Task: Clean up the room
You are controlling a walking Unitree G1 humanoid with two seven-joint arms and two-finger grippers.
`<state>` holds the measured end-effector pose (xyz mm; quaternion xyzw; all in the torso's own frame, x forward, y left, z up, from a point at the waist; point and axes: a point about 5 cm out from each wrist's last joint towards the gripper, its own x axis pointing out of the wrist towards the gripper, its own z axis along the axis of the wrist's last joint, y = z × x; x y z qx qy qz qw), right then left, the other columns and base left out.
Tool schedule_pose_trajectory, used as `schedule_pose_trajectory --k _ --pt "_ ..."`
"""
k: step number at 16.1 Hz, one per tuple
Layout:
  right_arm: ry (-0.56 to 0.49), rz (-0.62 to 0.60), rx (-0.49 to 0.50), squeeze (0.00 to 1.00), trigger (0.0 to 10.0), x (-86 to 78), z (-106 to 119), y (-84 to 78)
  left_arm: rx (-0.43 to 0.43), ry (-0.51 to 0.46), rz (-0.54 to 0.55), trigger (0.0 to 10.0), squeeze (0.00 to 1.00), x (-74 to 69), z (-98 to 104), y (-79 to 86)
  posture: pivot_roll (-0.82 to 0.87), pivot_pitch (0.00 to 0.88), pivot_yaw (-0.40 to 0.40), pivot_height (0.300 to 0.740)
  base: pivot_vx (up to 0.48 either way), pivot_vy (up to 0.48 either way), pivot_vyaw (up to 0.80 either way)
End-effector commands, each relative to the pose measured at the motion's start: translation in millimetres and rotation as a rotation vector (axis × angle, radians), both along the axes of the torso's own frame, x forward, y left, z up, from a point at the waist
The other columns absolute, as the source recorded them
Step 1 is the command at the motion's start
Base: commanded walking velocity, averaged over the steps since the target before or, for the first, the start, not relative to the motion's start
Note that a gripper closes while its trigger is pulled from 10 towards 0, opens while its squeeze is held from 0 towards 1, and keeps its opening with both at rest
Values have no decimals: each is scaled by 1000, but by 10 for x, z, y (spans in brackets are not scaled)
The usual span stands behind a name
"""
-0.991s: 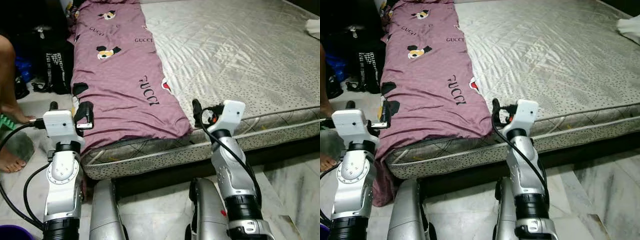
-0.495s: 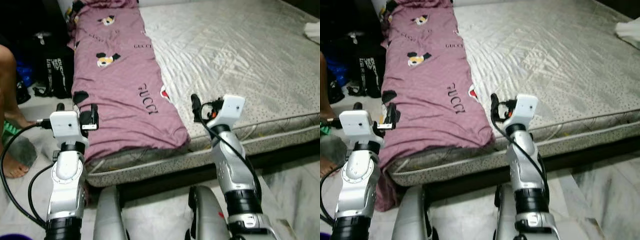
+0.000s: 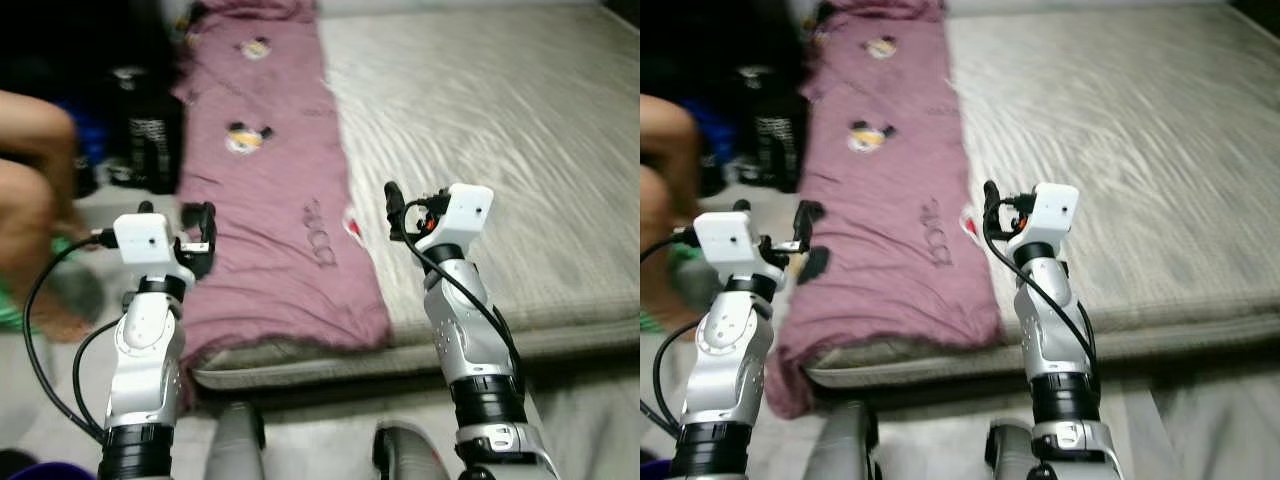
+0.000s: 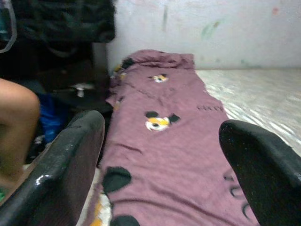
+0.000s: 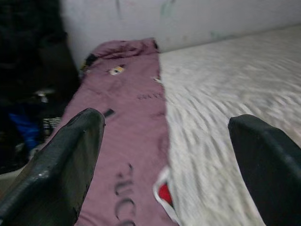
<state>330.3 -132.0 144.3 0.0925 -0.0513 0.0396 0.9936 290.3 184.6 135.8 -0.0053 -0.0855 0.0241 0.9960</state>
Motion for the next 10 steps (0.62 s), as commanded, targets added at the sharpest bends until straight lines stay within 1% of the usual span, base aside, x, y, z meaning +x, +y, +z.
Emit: schedule_pose_trajectory --k 1,3,4,6,8,10 --pt "-2 -3 1 0 10000 16 11 13 -5 15 -2 10000 0 10 0 2 -68 0 26 740 0 0 0" --pt "-3 -10 1 0 10000 9 13 3 -16 40 -2 10000 0 27 -19 -12 -69 0 27 740 0 0 0" --pt "2 -23 -3 0 10000 -10 0 -7 8 74 13 10000 0 32 -66 -8 -69 0 28 740 0 0 0" --pt "18 -33 -4 0 10000 -58 -47 -9 19 116 32 10000 0 35 -119 -19 -72 0 27 740 0 0 0" --pt "43 -39 -10 0 10000 -101 -119 -2 11 119 44 10000 0 40 -132 -12 -72 0 26 740 0 0 0" --pt "46 -41 -9 0 10000 -95 -125 1 10 127 68 10000 0 48 -138 17 -75 0 27 740 0 0 0"
